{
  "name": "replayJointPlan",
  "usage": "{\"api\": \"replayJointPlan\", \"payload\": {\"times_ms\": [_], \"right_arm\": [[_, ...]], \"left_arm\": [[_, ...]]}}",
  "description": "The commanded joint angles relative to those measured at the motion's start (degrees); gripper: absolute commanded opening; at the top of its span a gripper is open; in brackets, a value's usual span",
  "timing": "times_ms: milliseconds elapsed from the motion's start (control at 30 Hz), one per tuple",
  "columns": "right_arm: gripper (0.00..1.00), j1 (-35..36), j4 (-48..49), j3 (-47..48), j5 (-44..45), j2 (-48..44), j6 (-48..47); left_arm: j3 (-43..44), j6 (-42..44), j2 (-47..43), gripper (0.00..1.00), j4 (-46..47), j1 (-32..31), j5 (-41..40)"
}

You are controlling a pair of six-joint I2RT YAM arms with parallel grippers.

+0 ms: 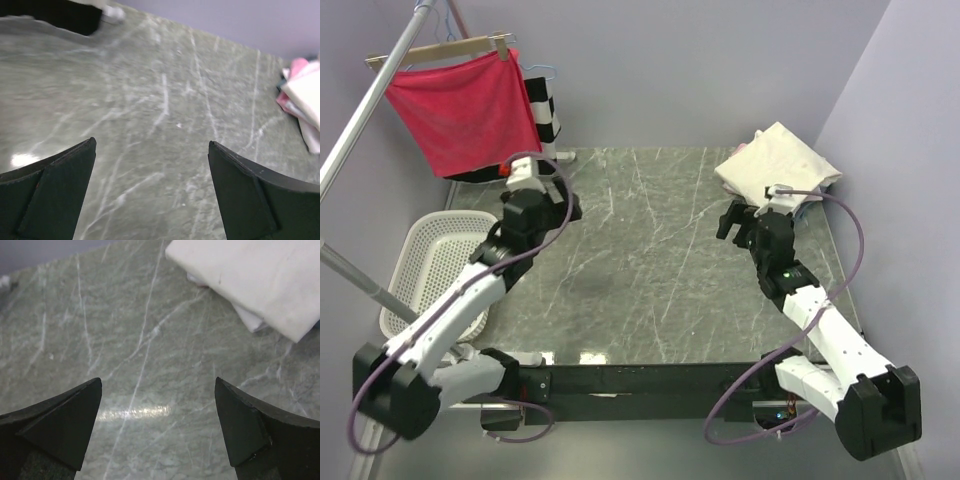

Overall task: Fold and stack the t-shirts
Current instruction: Neatly place the folded tshirt to the corner

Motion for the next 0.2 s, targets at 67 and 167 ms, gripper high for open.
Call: {"api": "replayJointPlan", "payload": {"times_ms": [67,167], "right_arm": [[1.0,0.8,1.1,-1.1,-1.2,2.1,-1.5],[1.0,0.9,3.0,-0.8,1.3,3.5,-0.3]], "left_arm": [[-6.7,1.7,-10.8,1.0,0.1,0.0,-10.7],[-7.9,-0.5,-12.1,0.99,0.0,-0.4,-15.5]]}}
